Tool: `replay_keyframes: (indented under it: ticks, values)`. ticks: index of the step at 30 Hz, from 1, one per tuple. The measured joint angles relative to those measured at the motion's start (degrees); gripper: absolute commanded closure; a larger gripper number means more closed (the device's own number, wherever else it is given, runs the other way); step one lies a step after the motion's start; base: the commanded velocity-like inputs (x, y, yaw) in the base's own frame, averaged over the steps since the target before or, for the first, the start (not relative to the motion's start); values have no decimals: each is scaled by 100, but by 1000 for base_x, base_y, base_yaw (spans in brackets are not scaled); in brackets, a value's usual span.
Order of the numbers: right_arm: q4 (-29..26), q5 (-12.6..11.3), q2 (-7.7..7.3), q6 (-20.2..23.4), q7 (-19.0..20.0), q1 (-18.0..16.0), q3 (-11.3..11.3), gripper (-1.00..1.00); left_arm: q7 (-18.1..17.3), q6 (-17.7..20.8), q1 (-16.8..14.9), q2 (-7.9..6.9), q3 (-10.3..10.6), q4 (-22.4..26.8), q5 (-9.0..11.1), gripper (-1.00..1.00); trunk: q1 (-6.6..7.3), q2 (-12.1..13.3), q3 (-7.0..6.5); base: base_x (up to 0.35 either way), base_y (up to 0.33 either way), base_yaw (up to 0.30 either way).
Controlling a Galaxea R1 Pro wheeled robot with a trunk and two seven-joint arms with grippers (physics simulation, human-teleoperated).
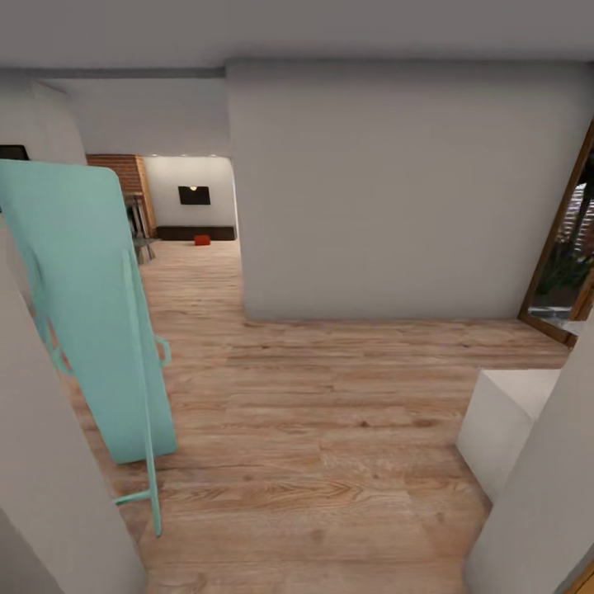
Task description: Move the two storage containers from the living room to the garage. In the garage, place one container on the floor and stack the other container on top of it (either order is fine).
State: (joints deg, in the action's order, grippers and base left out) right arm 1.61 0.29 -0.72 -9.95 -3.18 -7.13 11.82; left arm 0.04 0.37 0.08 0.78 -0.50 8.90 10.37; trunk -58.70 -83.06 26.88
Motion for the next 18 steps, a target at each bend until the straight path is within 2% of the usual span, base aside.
replay_keyframes:
  ticks: [5,9,12,18]
  values:
    - [-2,16,0,-13,37,0,5,-100,-43,30,-8,-3,7,22,-30,-100,0,0,0,322,0,0]
    - [-2,13,-16,-22,57,0,11,-100,-60,288,-23,-7,9,26,-46,-100,0,0,-1,322,0,0]
    - [-2,3,-88,-52,62,1,9,-100,-58,413,-31,-12,9,28,-39,-100,0,0,-1,322,0,0]
    - [-2,15,-194,-76,62,0,16,-100,-49,387,-31,-29,2,-36,2,-100,0,0,-1,322,0,0]
